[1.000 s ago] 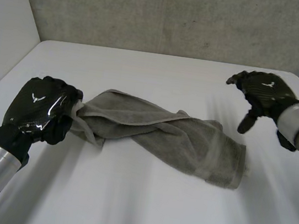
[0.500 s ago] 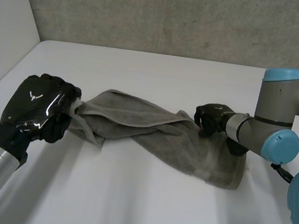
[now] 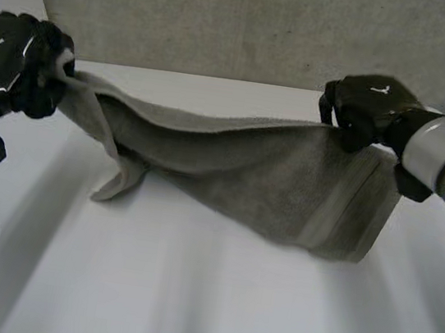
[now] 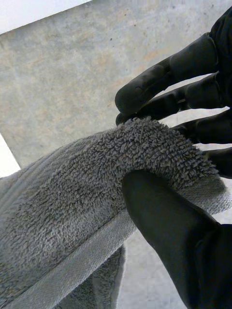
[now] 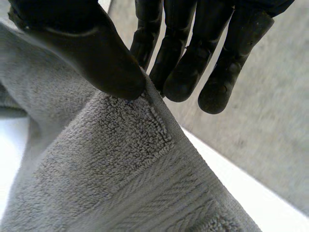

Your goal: Fold the towel.

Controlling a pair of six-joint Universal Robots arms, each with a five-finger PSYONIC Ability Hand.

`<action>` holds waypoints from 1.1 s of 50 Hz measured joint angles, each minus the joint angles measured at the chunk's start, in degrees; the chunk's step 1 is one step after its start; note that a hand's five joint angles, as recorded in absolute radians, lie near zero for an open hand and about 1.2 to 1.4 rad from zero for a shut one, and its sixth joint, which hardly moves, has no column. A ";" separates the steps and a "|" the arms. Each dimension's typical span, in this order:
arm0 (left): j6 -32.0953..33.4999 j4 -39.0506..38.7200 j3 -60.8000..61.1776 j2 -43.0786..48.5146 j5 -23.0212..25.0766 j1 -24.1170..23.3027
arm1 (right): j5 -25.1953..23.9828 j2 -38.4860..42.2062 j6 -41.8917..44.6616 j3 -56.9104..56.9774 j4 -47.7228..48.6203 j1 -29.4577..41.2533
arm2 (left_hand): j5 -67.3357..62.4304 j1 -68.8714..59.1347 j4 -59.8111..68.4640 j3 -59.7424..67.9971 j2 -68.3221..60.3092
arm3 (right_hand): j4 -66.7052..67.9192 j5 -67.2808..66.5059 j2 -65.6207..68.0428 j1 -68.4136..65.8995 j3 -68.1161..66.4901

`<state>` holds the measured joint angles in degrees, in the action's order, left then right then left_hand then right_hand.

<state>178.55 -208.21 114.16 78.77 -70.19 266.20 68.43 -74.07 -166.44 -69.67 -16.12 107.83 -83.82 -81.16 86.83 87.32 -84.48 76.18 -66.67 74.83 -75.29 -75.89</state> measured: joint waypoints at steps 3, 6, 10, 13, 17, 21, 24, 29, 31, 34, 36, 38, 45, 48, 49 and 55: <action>-2.45 1.11 -0.73 0.63 0.30 0.36 | -1.54 -4.99 2.82 -4.95 -0.27 -0.40 | 0.00 0.00 0.00 0.00 0.00 | 0.00 0.00 0.00 0.00 0.00; -3.42 2.19 -0.60 2.52 0.51 0.48 | -2.46 -7.19 6.85 -8.41 -1.21 -0.56 | 0.00 0.00 0.00 0.00 0.00 | 0.00 0.00 0.00 0.00 0.00; -3.26 3.07 -1.26 7.18 0.66 0.33 | -2.50 -6.53 13.74 -10.62 -1.87 -0.39 | -0.01 0.00 0.00 0.00 0.00 | 0.00 0.00 0.00 0.00 0.00; -1.75 2.64 -4.20 12.00 0.65 -0.30 | -1.41 -3.31 17.59 -8.66 -1.06 -0.13 | 0.00 0.00 0.00 0.00 0.00 | 0.00 -0.01 0.00 0.00 0.00; 1.64 0.72 -12.02 18.73 0.35 -1.83 | 1.84 3.48 19.38 -0.41 3.25 0.42 | 0.00 0.00 0.00 0.02 0.00 | 0.01 0.00 0.02 -0.01 0.00; 5.47 -1.73 -26.07 25.63 -0.39 -4.73 | 6.72 10.31 19.21 11.53 12.60 1.67 | -0.01 0.00 0.00 0.04 0.00 | 0.01 0.00 0.52 -0.03 0.00; 6.60 -2.89 -35.00 28.33 -1.42 -6.08 | 10.13 12.58 18.97 17.32 20.78 2.82 | 0.00 0.00 0.00 0.05 0.00 | 0.01 0.00 0.72 -0.04 0.00; 6.44 -5.62 -50.51 31.06 -5.72 -7.35 | 17.31 12.35 18.93 23.13 39.66 5.37 | 0.00 0.00 0.00 0.05 0.00 | 0.01 0.00 0.72 -0.05 0.00; 5.74 -6.36 -53.25 31.20 -7.11 -7.37 | 18.68 10.96 18.98 22.93 42.85 6.04 | 0.00 0.00 0.00 0.05 0.00 | 0.01 0.00 0.72 -0.05 0.00; 3.92 -7.20 -54.71 30.99 -8.72 -7.25 | 19.75 8.42 19.04 21.00 44.01 6.82 | -0.01 0.00 0.00 0.06 0.00 | 0.01 0.00 0.72 -0.05 0.00; 2.74 -7.44 -53.49 30.75 -9.07 -7.12 | 19.56 7.19 19.08 18.82 42.47 7.12 | -0.01 0.00 0.00 0.06 0.00 | 0.01 0.00 0.72 -0.05 0.00; 1.79 -7.66 -51.26 30.50 -8.99 -6.98 | 18.86 6.38 19.13 16.21 40.29 7.29 | 0.00 0.00 0.00 0.06 0.00 | 0.01 0.00 0.72 -0.08 0.00; 0.61 -9.71 -37.94 30.07 -3.91 -5.64 | 15.59 5.63 19.47 5.58 34.62 7.28 | 0.00 0.00 0.00 0.06 0.00 | 0.01 0.00 0.73 -0.06 0.00; 0.73 -11.60 -31.01 30.01 0.46 -4.41 | 14.71 5.90 19.98 0.52 33.62 7.07 | 0.00 0.00 0.00 0.06 0.00 | 0.01 0.00 0.74 -0.06 0.00; 0.87 -12.41 -28.44 30.04 2.20 -3.91 | 14.43 6.05 20.48 -1.94 33.34 6.95 | 0.00 0.00 0.00 0.07 0.00 | 0.01 -0.02 0.74 -0.06 0.00; 2.51 -17.63 -14.35 30.10 11.40 -1.12 | 13.94 7.07 25.05 -13.67 32.82 6.35 | 0.00 0.00 0.00 0.07 0.00 | 0.01 -0.01 0.74 -0.06 0.00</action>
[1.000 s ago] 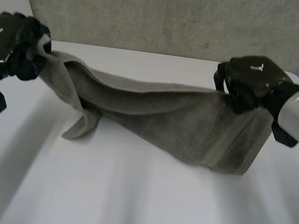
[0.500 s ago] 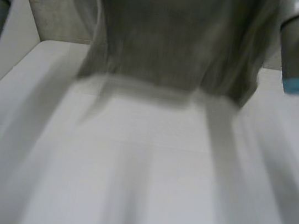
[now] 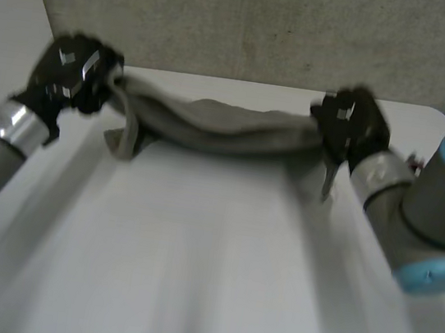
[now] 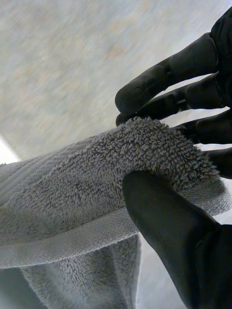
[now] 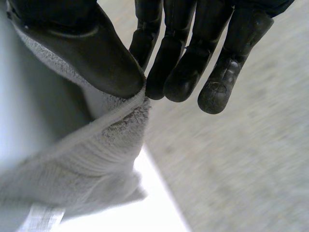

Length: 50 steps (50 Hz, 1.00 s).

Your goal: Fold the towel.

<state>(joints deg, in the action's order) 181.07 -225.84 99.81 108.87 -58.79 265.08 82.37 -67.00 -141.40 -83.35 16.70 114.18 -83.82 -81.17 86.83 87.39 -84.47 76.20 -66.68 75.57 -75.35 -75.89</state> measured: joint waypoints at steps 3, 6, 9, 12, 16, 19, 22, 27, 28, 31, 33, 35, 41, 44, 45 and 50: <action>1.45 -2.42 6.99 -0.04 4.39 1.88 | 0.02 0.35 3.14 -7.03 0.33 -0.16 | -0.02 0.00 0.00 0.00 0.00 | 0.00 0.01 0.00 0.00 0.00; 2.87 -3.64 12.39 -0.46 7.93 3.60 | -0.02 0.23 4.83 -11.92 0.74 -0.17 | 0.03 0.00 0.00 0.00 0.00 | 0.00 0.01 0.00 0.00 0.00; 4.40 -4.09 17.43 -2.08 11.36 5.55 | -0.24 -0.83 5.63 -16.51 1.17 -0.16 | 0.03 0.00 0.00 -0.01 0.00 | 0.00 0.00 0.00 0.00 0.00; 5.58 -4.11 21.51 -4.58 14.22 7.50 | -0.47 -2.89 5.51 -19.70 1.44 -0.16 | 0.25 0.17 -0.67 -0.94 0.36 | 0.00 0.01 0.00 0.00 0.00; 6.49 -3.76 26.25 -9.60 17.82 10.29 | -0.99 -6.53 4.44 -22.98 1.86 -0.17 | 16.35 14.92 -21.74 -20.99 18.24 | 0.00 0.01 0.00 0.00 0.00; 6.54 -3.34 29.23 -14.88 19.79 12.14 | -1.56 -9.10 2.94 -24.50 2.26 -0.18 | 42.58 40.82 -45.79 -46.28 43.13 | 0.00 0.01 0.00 0.00 0.00; 6.25 -2.82 30.87 -19.53 20.43 12.83 | -1.88 -10.57 1.51 -25.08 2.49 -0.18 | 52.05 48.78 -54.43 -55.08 51.83 | 0.00 0.01 0.00 0.00 0.00; 4.33 -0.47 31.86 -27.86 20.13 11.72 | -2.11 -11.74 -0.75 -25.49 2.68 -0.22 | 56.31 51.51 -57.07 -58.64 55.22 | 0.00 0.01 0.00 0.00 0.00; 3.30 0.44 31.75 -29.84 19.73 10.88 | -2.12 -11.78 -1.18 -25.56 2.74 -0.22 | 56.72 52.09 -57.63 -59.11 55.72 | 0.00 0.00 0.00 0.00 0.00; 0.51 2.14 30.94 -33.00 18.20 8.58 | -2.14 -11.62 -1.76 -25.82 2.93 -0.20 | 57.18 52.50 -57.89 -59.48 55.73 | 0.00 0.00 0.00 0.00 0.00; -0.98 2.83 30.26 -33.73 16.97 7.27 | -2.14 -11.47 -1.91 -25.99 3.09 -0.17 | 57.29 52.64 -57.89 -59.50 55.73 | 0.00 0.01 0.00 0.00 0.00; -2.53 3.52 29.28 -33.57 15.05 5.59 | -2.14 -11.32 -1.96 -26.19 3.32 -0.15 | 57.30 52.67 -57.89 -59.51 55.73 | 0.00 0.01 0.00 0.00 0.00; -3.11 6.15 25.33 -26.02 7.27 0.36 | -2.02 -11.06 -1.86 -26.57 3.75 -0.13 | 56.83 52.66 -57.89 -59.47 55.73 | 0.00 0.01 0.00 0.00 0.00; -0.42 9.52 22.25 -19.65 2.00 -2.21 | -1.97 -11.02 -1.86 -26.63 3.81 -0.18 | 56.55 52.65 -57.89 -59.47 55.73 | 0.00 0.00 0.00 0.00 0.00; 1.09 11.10 21.19 -17.50 0.12 -2.96 | -1.97 -11.02 -1.86 -26.63 3.81 -0.20 | 56.53 52.65 -57.89 -59.47 55.73 | 0.00 0.01 0.00 0.00 0.00; 9.01 17.79 17.71 -10.34 -7.04 -6.15 | -2.00 -11.00 -1.85 -26.63 3.80 -0.26 | 56.53 52.66 -57.89 -59.49 55.73 | 0.00 0.01 0.00 0.00 0.00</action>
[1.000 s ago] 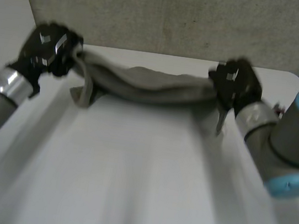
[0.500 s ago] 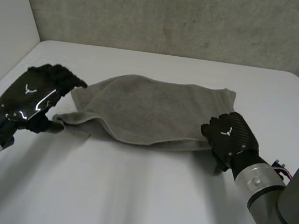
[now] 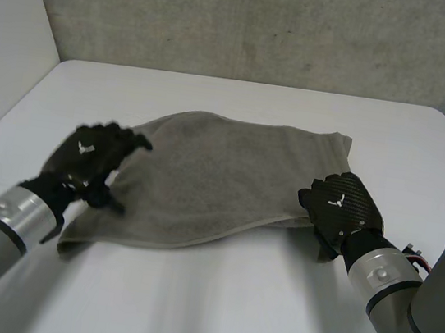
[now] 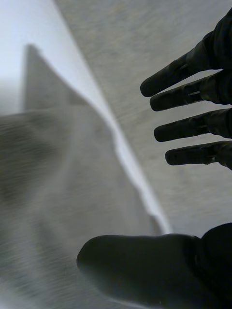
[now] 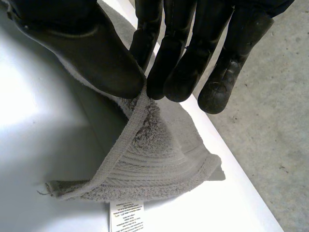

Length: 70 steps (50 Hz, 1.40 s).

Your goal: Fold the towel.

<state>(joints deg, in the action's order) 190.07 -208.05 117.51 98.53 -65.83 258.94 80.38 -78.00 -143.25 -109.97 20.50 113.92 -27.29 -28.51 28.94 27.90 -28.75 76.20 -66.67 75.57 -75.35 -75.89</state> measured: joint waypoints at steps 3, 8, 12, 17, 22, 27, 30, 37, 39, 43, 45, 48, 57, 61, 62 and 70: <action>5.25 3.05 -0.90 2.83 -3.79 -2.45 | 0.00 0.03 0.00 0.01 -0.01 -0.01 | 0.00 -0.01 0.00 0.00 0.00 | 0.00 0.00 0.00 0.00 0.00; 12.71 5.43 -0.41 5.12 -9.93 -5.58 | -0.03 0.41 0.05 -0.03 -0.02 0.03 | 0.00 -0.01 0.00 0.00 0.00 | 0.00 0.00 0.00 0.00 0.00; 14.68 5.18 0.73 5.10 -12.57 -6.19 | -0.04 1.01 0.07 -0.05 -0.01 0.11 | 0.00 -0.01 0.00 0.01 0.00 | 0.00 0.00 0.00 0.00 0.00; 15.16 3.59 1.96 4.82 -13.69 -5.96 | -0.05 1.91 0.11 -0.06 0.17 0.18 | 0.00 -0.01 0.00 0.01 0.00 | 0.00 -0.01 0.00 0.00 0.00; 15.11 -0.06 2.87 5.48 -14.16 -5.17 | -0.05 2.73 0.19 -0.05 0.38 0.32 | -0.01 -0.01 0.00 0.05 0.00 | 0.00 0.00 0.00 0.00 0.00; 15.13 -4.34 3.24 7.26 -15.56 -3.92 | -0.05 3.33 0.27 -0.05 0.43 0.55 | -1.08 -0.17 0.03 0.12 -0.03 | 0.00 0.00 0.00 0.00 0.00; 15.18 -5.70 3.02 8.55 -16.37 -3.29 | -0.05 3.61 0.32 -0.05 0.46 0.65 | -1.21 -0.17 0.03 0.12 -0.03 | 0.00 0.00 0.00 0.00 0.00; 15.24 -6.12 2.21 11.00 -17.08 -2.00 | -0.05 4.08 0.45 -0.06 0.65 0.70 | -1.34 -0.17 0.03 0.12 -0.04 | 0.00 0.00 0.00 0.00 0.00; 15.24 -5.92 2.01 11.39 -17.10 -1.55 | -0.04 4.18 0.51 -0.07 0.80 0.70 | -1.35 -0.17 0.03 0.12 -0.04 | 0.00 0.00 0.00 0.00 0.00; 15.25 -5.71 1.82 11.57 -17.09 -1.20 | -0.05 4.25 0.58 -0.07 0.97 0.70 | -1.36 -0.17 0.03 0.12 -0.04 | 0.00 0.00 0.00 0.00 0.00; 15.24 -5.62 1.73 11.61 -17.08 -1.11 | -0.04 4.28 0.61 -0.07 1.06 0.70 | -1.37 -0.17 0.07 0.12 -0.07 | 0.00 0.00 0.00 0.00 0.00; 15.24 -5.49 1.56 11.68 -17.06 -1.00 | -0.03 4.41 0.66 -0.07 1.26 0.70 | -1.67 -0.18 0.15 0.30 -0.14 | 0.00 0.00 0.00 0.00 0.00; 17.29 -4.41 1.26 12.74 -17.14 0.15 | -0.02 4.95 0.74 -0.04 1.65 0.69 | -1.93 -0.19 0.15 0.69 -0.15 | 0.00 0.00 0.00 0.00 0.00; 19.02 -4.00 1.16 12.93 -17.19 1.23 | -0.03 5.00 0.76 0.00 1.66 0.69 | -2.53 -0.95 0.51 1.52 -0.51 | 0.00 0.00 0.01 0.00 0.00; 19.53 -3.93 1.13 12.98 -17.21 1.63 | -0.04 5.02 0.77 0.01 1.66 0.69 | -3.10 -2.01 1.36 2.49 -1.29 | 0.00 0.00 0.01 0.00 0.00; 21.06 -3.86 0.95 13.41 -17.30 3.40 | -0.05 5.31 0.79 0.08 1.67 0.66 | -9.30 -17.47 17.08 17.89 -16.90 | 0.00 -0.01 0.01 0.00 0.00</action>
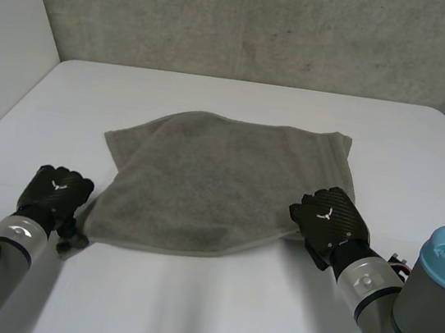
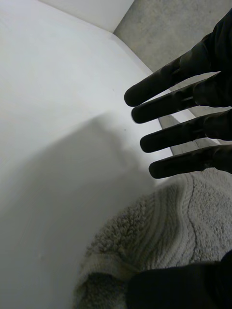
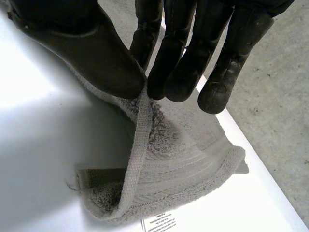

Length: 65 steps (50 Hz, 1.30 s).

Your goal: Fold the towel.

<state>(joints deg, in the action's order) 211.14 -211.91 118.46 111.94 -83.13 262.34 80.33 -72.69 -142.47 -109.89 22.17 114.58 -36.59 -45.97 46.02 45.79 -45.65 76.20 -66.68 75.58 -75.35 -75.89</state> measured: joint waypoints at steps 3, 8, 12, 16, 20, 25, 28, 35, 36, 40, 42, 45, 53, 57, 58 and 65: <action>-0.02 0.01 -0.04 -0.01 0.01 0.25 | 0.00 0.09 0.03 0.01 0.06 0.00 | -8.73 -11.99 12.04 11.85 -11.86 | 0.00 0.00 0.00 0.00 0.00; -0.26 -0.02 0.02 -0.40 0.06 0.68 | 0.05 0.38 0.19 0.05 0.40 -0.04 | -10.67 -28.17 28.00 28.38 -28.07 | 0.00 0.00 0.00 0.00 0.00; -0.55 -0.07 0.16 -0.90 0.10 0.99 | 0.21 0.67 0.29 0.16 0.60 -0.19 | -10.67 -36.00 36.54 37.73 -36.64 | 0.00 0.00 0.00 0.00 0.00; -0.79 -0.15 0.39 -1.55 0.16 1.11 | 0.44 0.78 0.27 0.39 0.80 -0.45 | -10.67 -40.61 40.36 41.55 -40.23 | 0.00 0.00 0.00 0.00 0.00; -0.98 -0.33 0.70 -2.78 0.23 1.33 | 0.57 0.71 0.21 0.57 0.92 -0.67 | -10.67 -40.87 40.51 41.79 -40.46 | 0.00 0.00 0.00 0.00 0.00; -1.14 -0.56 0.96 -4.01 0.32 1.46 | 0.61 0.55 0.18 0.63 0.94 -0.77 | -10.67 -40.87 40.51 41.78 -40.46 | 0.00 0.00 0.00 0.00 0.00; -1.17 -0.62 1.03 -4.30 0.45 1.48 | 0.59 0.46 0.15 0.60 0.95 -0.75 | -10.67 -40.00 39.88 40.77 -39.91 | 0.00 0.00 0.00 0.00 0.00; -1.15 -0.61 1.03 -3.91 0.75 1.64 | 0.54 0.49 0.14 0.60 0.95 -0.67 | -10.67 -19.03 19.35 20.34 -20.31 | 0.00 0.00 0.00 0.00 0.00; -1.13 -0.59 1.03 -3.77 0.78 1.66 | 0.53 0.50 0.14 0.60 0.95 -0.67 | -10.67 -15.60 15.56 16.50 -16.39 | 0.00 0.00 0.00 0.00 0.00; -0.97 -0.38 1.04 -3.20 0.86 1.65 | 0.53 0.52 0.16 0.63 0.95 -0.67 | -10.67 -6.36 6.48 6.87 -6.90 | 0.00 0.00 0.00 0.00 0.00; -0.87 -0.25 1.04 -2.94 0.87 1.57 | 0.56 0.53 0.16 0.67 0.97 -0.67 | -10.67 -4.29 4.55 4.58 -4.67 | 0.00 0.00 0.00 0.00 0.00; -0.74 -0.09 1.08 -2.60 0.88 1.34 | 0.95 0.54 0.04 0.83 1.14 -0.73 | -10.67 -3.15 3.58 3.28 -3.42 | 0.00 0.00 0.00 0.00 0.00; -0.67 0.02 1.37 -2.48 0.87 0.79 | 6.22 0.39 -0.54 1.92 2.06 -2.46 | -10.66 -2.87 3.48 2.93 -3.07 | 0.00 0.00 0.01 0.00 0.00; -0.74 0.02 1.42 -2.55 0.86 0.65 | 8.09 0.33 -0.63 2.23 2.20 -2.96 | -10.67 -2.86 3.48 2.93 -3.06 | 0.00 0.00 0.33 0.00 0.00; -0.75 0.02 1.43 -2.56 0.86 0.62 | 8.27 0.33 -0.63 2.26 2.21 -3.00 | -10.67 -2.86 3.48 2.93 -3.06 | 0.00 0.00 0.33 0.00 0.00; -0.81 0.00 1.75 -2.55 0.94 -0.11 | 8.72 0.37 -0.64 2.33 2.20 -2.93 | -10.67 -2.95 3.49 3.04 -3.19 | 0.00 0.00 0.33 0.00 0.00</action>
<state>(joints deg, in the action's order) 210.32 -211.90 120.21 109.39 -82.19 262.23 89.05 -72.33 -143.10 -107.56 24.37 111.65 -47.26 -48.93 49.51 48.83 -48.84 76.19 -66.68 75.92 -75.35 -75.89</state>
